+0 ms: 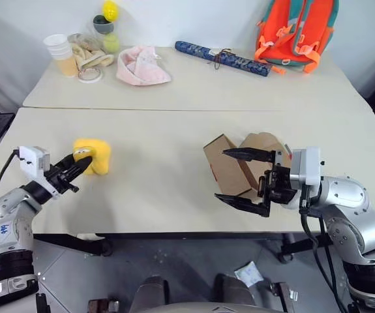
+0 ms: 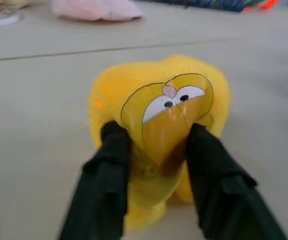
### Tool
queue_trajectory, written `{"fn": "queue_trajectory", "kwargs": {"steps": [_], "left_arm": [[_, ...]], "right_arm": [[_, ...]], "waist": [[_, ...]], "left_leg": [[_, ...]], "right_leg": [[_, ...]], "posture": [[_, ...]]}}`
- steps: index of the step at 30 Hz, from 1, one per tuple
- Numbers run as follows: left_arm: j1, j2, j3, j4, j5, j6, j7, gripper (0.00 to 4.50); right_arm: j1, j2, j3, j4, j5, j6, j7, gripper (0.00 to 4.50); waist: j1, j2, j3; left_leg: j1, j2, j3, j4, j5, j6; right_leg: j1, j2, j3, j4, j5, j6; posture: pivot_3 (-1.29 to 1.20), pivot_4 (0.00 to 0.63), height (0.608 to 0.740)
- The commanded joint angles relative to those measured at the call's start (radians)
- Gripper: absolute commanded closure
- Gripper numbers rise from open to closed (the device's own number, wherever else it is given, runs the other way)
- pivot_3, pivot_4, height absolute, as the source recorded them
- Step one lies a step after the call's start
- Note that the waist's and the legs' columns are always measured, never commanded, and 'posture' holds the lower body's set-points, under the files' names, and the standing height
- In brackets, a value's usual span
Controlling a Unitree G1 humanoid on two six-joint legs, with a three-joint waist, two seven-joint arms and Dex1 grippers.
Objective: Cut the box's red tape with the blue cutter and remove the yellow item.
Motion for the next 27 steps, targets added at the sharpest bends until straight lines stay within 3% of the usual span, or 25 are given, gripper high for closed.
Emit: {"fn": "queue_trajectory", "kwargs": {"steps": [1,6,13,20,27], "left_arm": [[-0.008,0.016,0.011,-0.049,-0.035,0.017,0.0,1.49],[0.053,0.103,0.071,-0.1,-0.096,0.096,-0.053,0.04],[0.255,0.253,0.145,-0.083,-0.046,-0.021,-0.192,0.04],[0.382,0.261,0.237,-0.14,-0.05,-0.136,-0.225,0.04],[0.578,0.156,0.301,-0.361,-0.101,-0.092,-0.176,0.04]], "right_arm": [[0.01,-0.014,-0.024,-0.014,0.015,-0.01,0.014,0.0],[0.04,-0.034,-0.061,-0.005,-0.015,-0.023,-0.003,0.0],[0.063,-0.113,-0.114,0.032,0.026,0.018,0.069,0.0],[0.181,-0.122,-0.177,0.013,-0.003,-0.066,0.085,0.0],[0.217,-0.117,-0.197,0.021,-0.028,-0.119,0.073,0.0]], "waist": [[-0.003,0.0,0.0],[-0.022,0.0,0.0],[-0.026,0.001,0.0],[-0.011,0.0,0.0],[-0.022,0.001,0.0]], "left_leg": [[0.0,0.0,0.0,0.0,0.0,0.0],[0.001,0.0,0.0,-0.002,0.0,0.0],[0.002,0.001,0.002,-0.005,-0.001,-0.001],[0.002,0.001,0.003,-0.005,-0.001,0.0],[0.003,0.001,0.003,-0.005,-0.002,0.0]], "right_leg": [[0.0,0.0,0.0,0.0,0.0,0.0],[-0.001,0.0,0.0,0.0,0.0,0.0],[-0.001,0.0,0.0,-0.001,0.0,0.0],[0.0,0.0,0.0,-0.002,0.0,0.0],[0.0,0.0,0.001,-0.002,0.0,0.0]], "posture": [[0.0,0.15,0.74],[0.0,0.15,0.74],[0.0,0.15,0.74],[0.0,0.15,0.74],[0.0,0.15,0.74]]}}
